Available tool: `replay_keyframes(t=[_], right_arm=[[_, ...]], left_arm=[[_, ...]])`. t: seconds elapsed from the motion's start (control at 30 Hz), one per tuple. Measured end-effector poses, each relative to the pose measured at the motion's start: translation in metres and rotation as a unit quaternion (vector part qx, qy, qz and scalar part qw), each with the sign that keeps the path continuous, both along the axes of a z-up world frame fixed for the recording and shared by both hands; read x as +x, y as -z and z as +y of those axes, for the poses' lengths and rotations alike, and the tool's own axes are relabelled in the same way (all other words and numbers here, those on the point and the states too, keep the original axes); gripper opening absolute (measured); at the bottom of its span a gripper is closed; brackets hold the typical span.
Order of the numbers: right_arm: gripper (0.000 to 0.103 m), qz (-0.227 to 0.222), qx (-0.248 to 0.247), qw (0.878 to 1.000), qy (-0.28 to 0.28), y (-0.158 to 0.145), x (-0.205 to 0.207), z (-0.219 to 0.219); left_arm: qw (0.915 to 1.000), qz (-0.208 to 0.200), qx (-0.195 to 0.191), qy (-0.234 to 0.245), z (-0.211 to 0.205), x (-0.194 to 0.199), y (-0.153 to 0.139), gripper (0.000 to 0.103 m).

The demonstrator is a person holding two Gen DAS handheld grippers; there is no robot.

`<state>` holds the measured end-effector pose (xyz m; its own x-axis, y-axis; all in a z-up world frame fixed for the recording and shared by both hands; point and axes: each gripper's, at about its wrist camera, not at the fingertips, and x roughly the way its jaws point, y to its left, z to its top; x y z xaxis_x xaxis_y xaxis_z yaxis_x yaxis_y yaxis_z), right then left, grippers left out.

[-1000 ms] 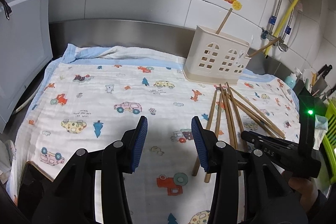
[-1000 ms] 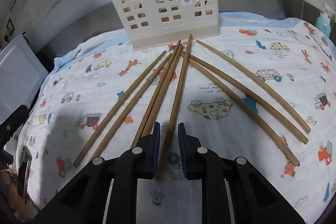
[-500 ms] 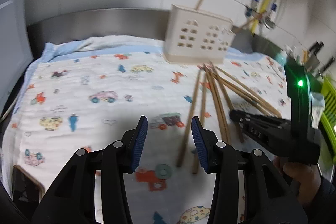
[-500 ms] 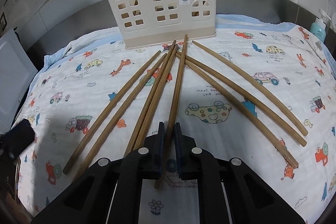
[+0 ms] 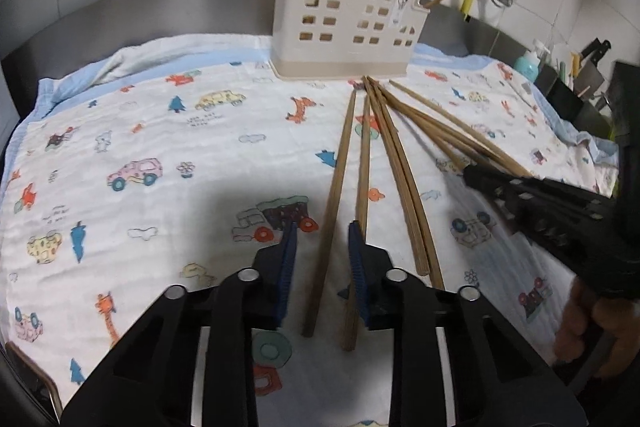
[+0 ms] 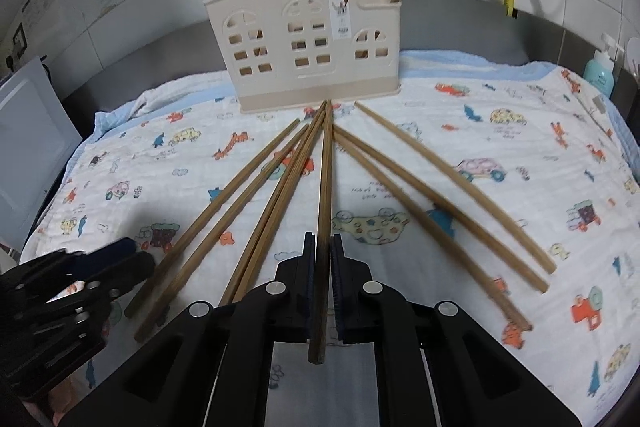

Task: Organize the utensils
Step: 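Close the left tool on a chopstick while the right tool lifts its chopstick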

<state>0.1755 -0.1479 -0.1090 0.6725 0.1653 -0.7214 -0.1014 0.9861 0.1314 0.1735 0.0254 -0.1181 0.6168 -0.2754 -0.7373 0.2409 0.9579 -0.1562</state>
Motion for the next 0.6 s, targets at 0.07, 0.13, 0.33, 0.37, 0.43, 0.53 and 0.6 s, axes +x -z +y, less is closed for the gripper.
replay_keyframes(t=[0.07,0.13,0.33,0.37,0.43,0.53,0.6], right_arm=[[0.007,-0.008,0.002,1.000,-0.001,-0.006,-0.003,-0.005],[0.007,-0.016,0.000,1.000,-0.004,-0.012,-0.004,-0.008],[0.007,-0.047,-0.006,0.999,-0.017,-0.036,-0.010,-0.014],[0.007,-0.052,-0.008,0.998,-0.020,-0.041,-0.011,-0.015],[0.007,-0.063,-0.011,0.998,-0.022,-0.050,-0.013,-0.018],[0.007,-0.078,-0.014,0.997,-0.025,-0.063,-0.017,-0.020],[0.007,-0.087,-0.018,0.996,-0.028,-0.071,-0.019,-0.022]], left_arm=[[1.0000,0.005,0.003,0.002,-0.002,0.003,0.003,0.020],[0.9999,0.008,0.009,0.003,-0.005,0.006,0.006,0.020],[0.9996,0.014,0.025,0.007,-0.012,0.013,0.012,0.019],[0.9995,0.013,0.027,0.007,-0.012,0.013,0.012,0.016],[0.9995,0.013,0.029,0.004,-0.012,0.015,0.012,0.014],[0.9994,0.012,0.033,0.003,-0.013,0.017,0.012,0.010],[0.9989,0.009,0.045,0.003,-0.016,0.016,0.012,0.009]])
